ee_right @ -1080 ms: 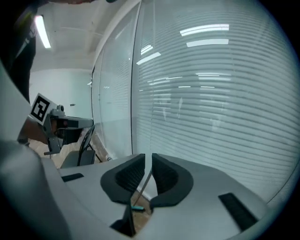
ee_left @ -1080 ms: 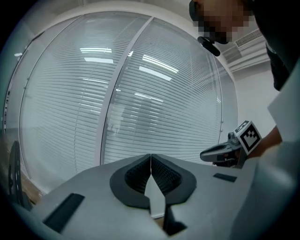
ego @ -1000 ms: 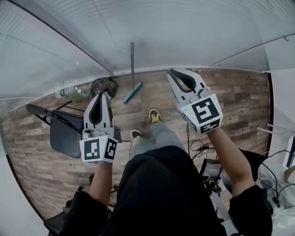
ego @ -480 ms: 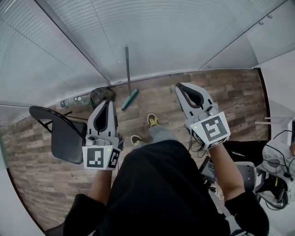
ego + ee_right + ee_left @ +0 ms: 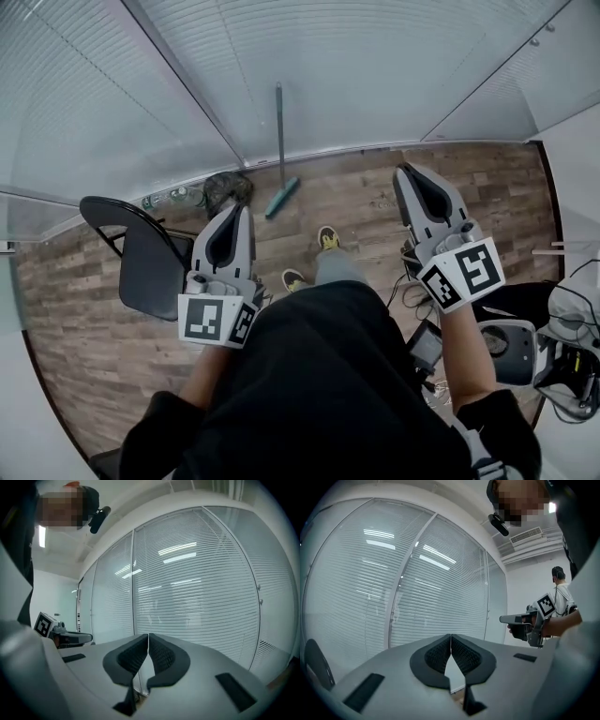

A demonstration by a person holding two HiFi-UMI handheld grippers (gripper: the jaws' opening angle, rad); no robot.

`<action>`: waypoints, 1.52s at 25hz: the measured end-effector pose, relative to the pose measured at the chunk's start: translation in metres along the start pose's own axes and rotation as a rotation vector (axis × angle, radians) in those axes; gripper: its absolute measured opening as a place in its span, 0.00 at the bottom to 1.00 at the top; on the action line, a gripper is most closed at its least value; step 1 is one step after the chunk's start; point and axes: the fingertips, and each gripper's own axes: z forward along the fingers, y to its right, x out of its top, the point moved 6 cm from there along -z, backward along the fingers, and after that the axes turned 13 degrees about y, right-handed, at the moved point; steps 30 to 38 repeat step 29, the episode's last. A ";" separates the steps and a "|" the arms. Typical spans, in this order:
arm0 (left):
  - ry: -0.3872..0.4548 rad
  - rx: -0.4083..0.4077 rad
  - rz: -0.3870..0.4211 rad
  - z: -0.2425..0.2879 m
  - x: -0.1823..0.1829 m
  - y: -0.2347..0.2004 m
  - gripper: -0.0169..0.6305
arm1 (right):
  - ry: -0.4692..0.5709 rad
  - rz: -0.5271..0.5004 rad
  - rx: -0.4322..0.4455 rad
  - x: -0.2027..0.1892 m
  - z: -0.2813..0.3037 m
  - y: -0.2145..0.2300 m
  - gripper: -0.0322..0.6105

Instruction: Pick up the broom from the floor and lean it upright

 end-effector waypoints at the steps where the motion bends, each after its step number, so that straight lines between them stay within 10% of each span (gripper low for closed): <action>1: 0.009 0.001 0.000 -0.001 0.005 -0.002 0.06 | 0.008 -0.001 -0.007 0.003 0.000 -0.002 0.09; 38: 0.057 0.016 -0.031 0.011 0.014 -0.040 0.06 | 0.006 -0.016 -0.016 -0.009 0.026 -0.008 0.08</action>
